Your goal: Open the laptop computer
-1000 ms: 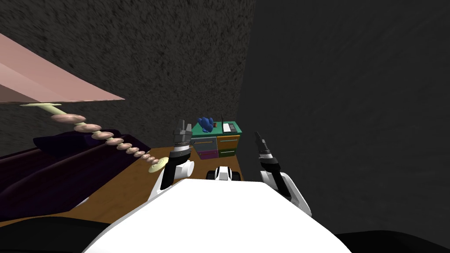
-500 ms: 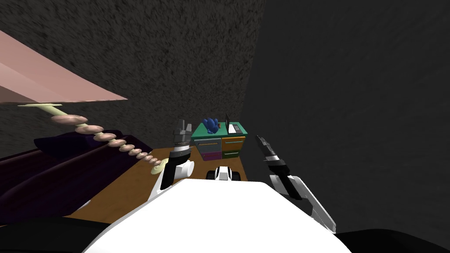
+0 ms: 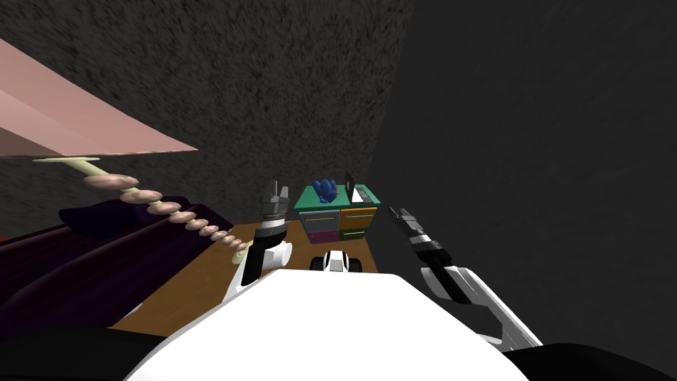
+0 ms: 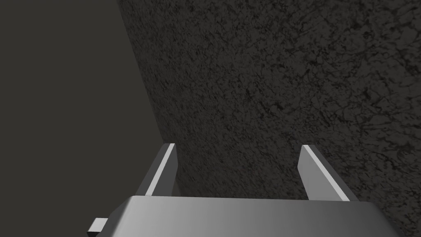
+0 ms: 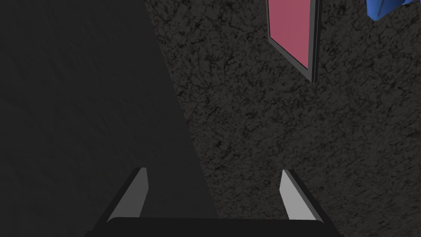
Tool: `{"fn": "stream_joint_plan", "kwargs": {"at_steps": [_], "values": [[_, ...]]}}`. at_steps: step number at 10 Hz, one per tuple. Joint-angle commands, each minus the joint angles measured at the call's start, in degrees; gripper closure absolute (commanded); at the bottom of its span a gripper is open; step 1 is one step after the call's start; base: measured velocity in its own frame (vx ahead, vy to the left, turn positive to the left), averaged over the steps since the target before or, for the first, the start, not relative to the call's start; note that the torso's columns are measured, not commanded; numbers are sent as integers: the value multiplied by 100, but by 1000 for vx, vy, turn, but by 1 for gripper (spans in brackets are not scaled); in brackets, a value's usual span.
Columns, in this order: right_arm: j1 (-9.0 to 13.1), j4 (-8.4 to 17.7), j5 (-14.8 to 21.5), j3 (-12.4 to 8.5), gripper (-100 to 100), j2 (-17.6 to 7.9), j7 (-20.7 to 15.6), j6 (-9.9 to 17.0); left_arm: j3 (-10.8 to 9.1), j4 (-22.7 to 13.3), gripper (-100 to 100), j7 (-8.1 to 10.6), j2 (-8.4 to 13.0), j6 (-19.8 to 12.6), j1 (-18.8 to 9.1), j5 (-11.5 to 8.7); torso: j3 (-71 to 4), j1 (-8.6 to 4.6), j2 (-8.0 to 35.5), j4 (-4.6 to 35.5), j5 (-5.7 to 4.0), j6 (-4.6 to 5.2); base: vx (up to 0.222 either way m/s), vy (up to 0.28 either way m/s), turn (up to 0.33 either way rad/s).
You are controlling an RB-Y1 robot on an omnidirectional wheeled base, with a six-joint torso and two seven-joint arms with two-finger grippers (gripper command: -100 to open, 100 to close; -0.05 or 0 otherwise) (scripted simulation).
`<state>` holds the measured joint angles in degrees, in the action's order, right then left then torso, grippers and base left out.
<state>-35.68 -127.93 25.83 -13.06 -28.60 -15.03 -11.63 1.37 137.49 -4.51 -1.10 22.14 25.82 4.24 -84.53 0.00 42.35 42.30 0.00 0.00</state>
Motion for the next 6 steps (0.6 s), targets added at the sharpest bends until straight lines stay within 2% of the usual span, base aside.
{"fn": "stream_joint_plan", "kwargs": {"at_steps": [1,6], "values": [[-126,61,269,-255,-100,-401,-131,161,0,0,0,0,0,0,0,0,-2,-7,-3,-1,-2,0,43,126,28],[-322,188,667,-660,-100,-1129,-340,466,0,0,0,0,0,0,0,0,-4,2,-7,-2,0,0,57,134,51]]}}
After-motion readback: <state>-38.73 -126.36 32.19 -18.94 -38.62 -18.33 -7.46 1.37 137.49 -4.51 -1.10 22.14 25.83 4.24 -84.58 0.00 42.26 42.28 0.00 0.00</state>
